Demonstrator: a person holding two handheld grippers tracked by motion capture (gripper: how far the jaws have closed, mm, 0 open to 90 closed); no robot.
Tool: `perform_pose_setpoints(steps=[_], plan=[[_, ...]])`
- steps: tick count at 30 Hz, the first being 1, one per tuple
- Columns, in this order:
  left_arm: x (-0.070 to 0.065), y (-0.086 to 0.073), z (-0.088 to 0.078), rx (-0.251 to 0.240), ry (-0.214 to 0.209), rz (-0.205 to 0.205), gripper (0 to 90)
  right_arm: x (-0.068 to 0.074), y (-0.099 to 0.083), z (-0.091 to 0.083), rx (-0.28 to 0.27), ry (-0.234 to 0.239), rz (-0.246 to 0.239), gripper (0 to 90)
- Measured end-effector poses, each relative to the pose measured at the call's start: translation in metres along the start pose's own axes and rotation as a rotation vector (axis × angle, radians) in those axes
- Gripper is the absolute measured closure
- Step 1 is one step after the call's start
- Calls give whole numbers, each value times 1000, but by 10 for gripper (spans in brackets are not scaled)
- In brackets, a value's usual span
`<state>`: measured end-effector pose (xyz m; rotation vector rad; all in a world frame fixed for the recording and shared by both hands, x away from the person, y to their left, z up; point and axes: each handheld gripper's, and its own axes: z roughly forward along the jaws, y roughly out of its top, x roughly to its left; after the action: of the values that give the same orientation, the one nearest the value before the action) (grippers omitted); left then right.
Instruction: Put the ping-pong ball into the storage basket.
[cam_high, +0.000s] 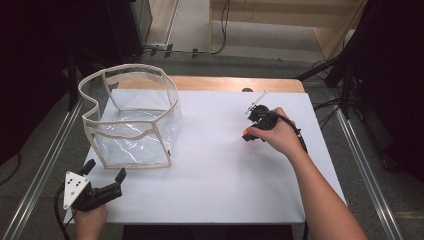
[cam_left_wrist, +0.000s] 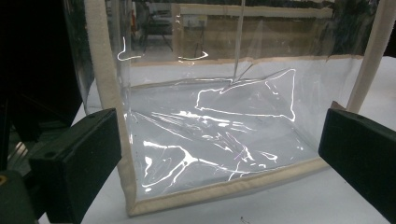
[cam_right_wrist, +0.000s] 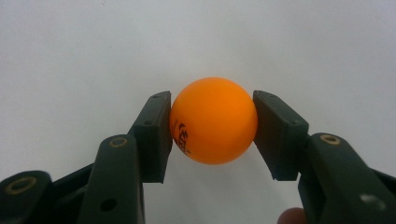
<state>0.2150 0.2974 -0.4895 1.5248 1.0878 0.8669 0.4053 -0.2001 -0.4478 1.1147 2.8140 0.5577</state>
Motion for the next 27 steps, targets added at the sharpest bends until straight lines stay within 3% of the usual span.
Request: perform_pose_setpoints(steps=[27], plan=[[0, 0, 0, 0, -3, 1, 0, 23, 23, 2, -8, 32, -85, 477]])
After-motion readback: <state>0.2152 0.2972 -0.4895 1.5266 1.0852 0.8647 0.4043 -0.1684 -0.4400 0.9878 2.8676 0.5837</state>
